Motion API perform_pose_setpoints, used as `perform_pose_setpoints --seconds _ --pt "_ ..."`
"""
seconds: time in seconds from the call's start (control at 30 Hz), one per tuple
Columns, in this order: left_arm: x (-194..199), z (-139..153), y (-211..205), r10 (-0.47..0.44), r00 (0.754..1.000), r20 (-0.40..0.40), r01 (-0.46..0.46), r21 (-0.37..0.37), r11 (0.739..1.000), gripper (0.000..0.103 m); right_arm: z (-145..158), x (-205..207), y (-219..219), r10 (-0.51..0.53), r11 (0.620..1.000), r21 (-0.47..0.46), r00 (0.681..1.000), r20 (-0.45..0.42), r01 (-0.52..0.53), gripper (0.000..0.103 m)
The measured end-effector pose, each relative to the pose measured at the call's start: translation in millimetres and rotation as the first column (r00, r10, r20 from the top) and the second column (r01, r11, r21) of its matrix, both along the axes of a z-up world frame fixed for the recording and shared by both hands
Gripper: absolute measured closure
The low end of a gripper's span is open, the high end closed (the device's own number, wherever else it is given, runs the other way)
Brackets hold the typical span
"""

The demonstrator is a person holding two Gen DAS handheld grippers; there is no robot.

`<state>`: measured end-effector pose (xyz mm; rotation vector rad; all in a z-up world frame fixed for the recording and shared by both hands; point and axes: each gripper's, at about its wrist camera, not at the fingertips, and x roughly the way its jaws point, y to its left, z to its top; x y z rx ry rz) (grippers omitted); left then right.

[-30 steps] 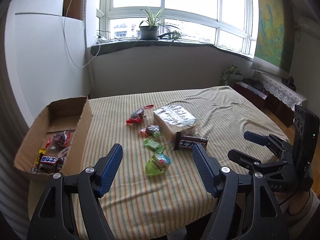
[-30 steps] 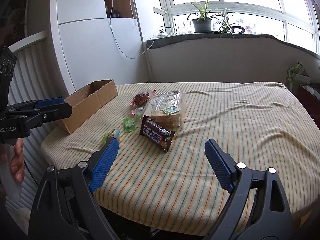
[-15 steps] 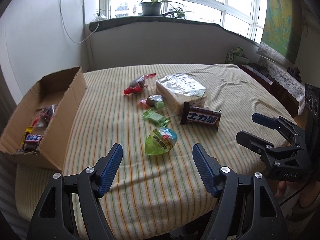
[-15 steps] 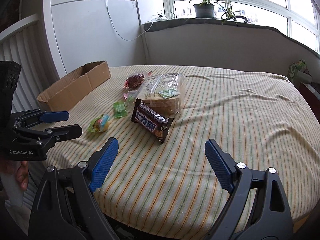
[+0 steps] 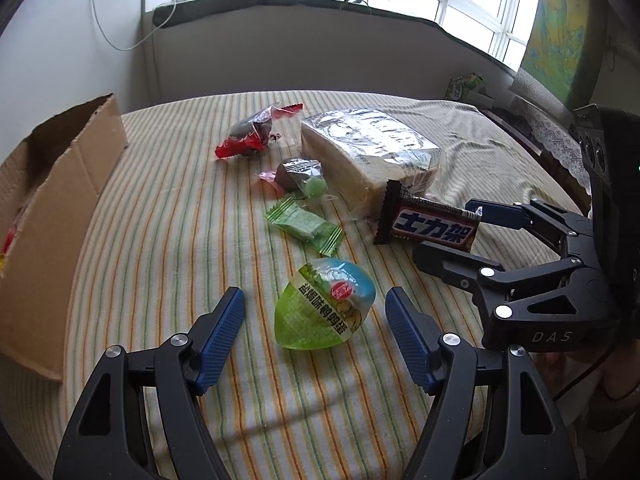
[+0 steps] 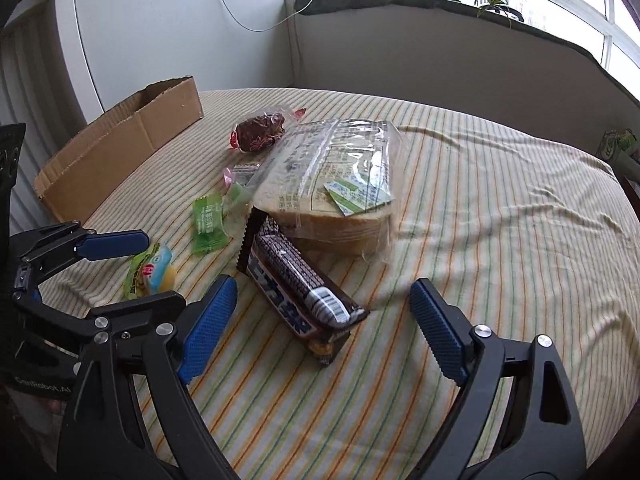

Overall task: Organize snacks
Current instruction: 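Grasp the dark chocolate bar with the right gripper while the left grasps the green jelly cup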

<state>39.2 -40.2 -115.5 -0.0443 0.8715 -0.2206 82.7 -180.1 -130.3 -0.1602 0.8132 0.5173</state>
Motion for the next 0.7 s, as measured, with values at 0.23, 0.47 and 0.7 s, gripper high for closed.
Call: perform_pose_setpoints --seconds 0.23,0.47,0.7 --pt "3 0 2 -0.013 1.0 0.012 0.013 -0.004 1.0 0.031 -3 1 4 0.009 1.0 -0.01 1.0 -0.003 -0.009 0.013" --pt "0 -2 0 -0.006 0.999 0.033 0.006 0.008 1.0 0.031 -2 -11 2 0.011 1.0 -0.014 1.0 0.02 -0.011 0.057" --pt "-7 0 10 0.017 0.999 0.051 -0.015 -0.032 0.999 0.074 3 -38 -13 -0.022 0.998 0.058 0.999 0.047 0.019 0.082"
